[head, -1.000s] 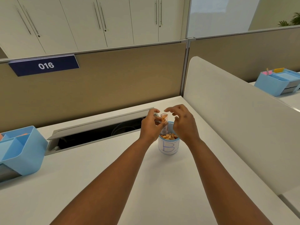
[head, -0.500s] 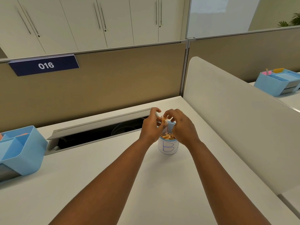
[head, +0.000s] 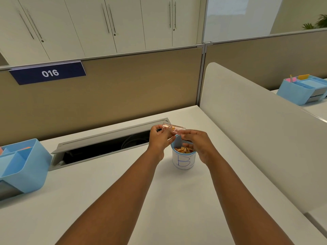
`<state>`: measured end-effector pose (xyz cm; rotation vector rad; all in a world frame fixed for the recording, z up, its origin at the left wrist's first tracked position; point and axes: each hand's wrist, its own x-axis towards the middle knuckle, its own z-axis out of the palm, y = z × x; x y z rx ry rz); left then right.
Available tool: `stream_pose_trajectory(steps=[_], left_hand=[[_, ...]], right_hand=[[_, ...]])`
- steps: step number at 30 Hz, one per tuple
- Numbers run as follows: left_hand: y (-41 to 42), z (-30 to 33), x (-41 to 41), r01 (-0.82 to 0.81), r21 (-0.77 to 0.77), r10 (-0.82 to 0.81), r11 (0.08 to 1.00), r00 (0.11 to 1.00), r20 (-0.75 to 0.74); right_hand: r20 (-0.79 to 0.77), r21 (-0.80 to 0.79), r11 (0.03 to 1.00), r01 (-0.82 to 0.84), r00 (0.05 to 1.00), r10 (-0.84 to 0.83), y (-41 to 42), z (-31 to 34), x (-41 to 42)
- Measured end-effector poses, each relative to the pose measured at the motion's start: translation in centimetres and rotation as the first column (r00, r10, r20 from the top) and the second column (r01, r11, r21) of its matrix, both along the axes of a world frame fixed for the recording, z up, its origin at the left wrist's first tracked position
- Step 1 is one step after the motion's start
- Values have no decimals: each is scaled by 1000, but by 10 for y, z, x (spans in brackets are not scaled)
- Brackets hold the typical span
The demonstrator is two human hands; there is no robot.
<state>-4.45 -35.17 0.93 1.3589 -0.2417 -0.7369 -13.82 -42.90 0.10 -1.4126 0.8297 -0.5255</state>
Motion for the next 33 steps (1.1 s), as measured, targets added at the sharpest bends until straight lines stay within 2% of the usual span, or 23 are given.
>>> stream_pose_trajectory(steps=[4, 8, 11, 16, 24, 33], left_hand=[[1, 0, 0, -3, -46, 1, 999, 999, -50], [1, 0, 2, 7, -42, -7, 999, 1000, -9], [1, 1, 1, 51, -28, -51, 998, 999, 10], [1, 2, -2, 113, -22, -112, 993, 993, 30], [2, 0, 0, 88, -6, -87, 996, 991, 100], [-1, -2, -3, 65, -48, -60, 997, 994, 97]], right_hand=[[40, -22, 998, -57, 998, 58, 3, 1, 1], [-40, -272, 941, -203, 979, 200, 6, 2, 0], [-125, -325, 924, -201, 978, 169, 8, 2, 3], [-73, -281, 903, -326, 945, 319, 12, 7, 5], [-50, -177, 918, -354, 935, 351, 9, 5, 3], [-32, -92, 902, -422, 907, 420, 1, 11, -6]])
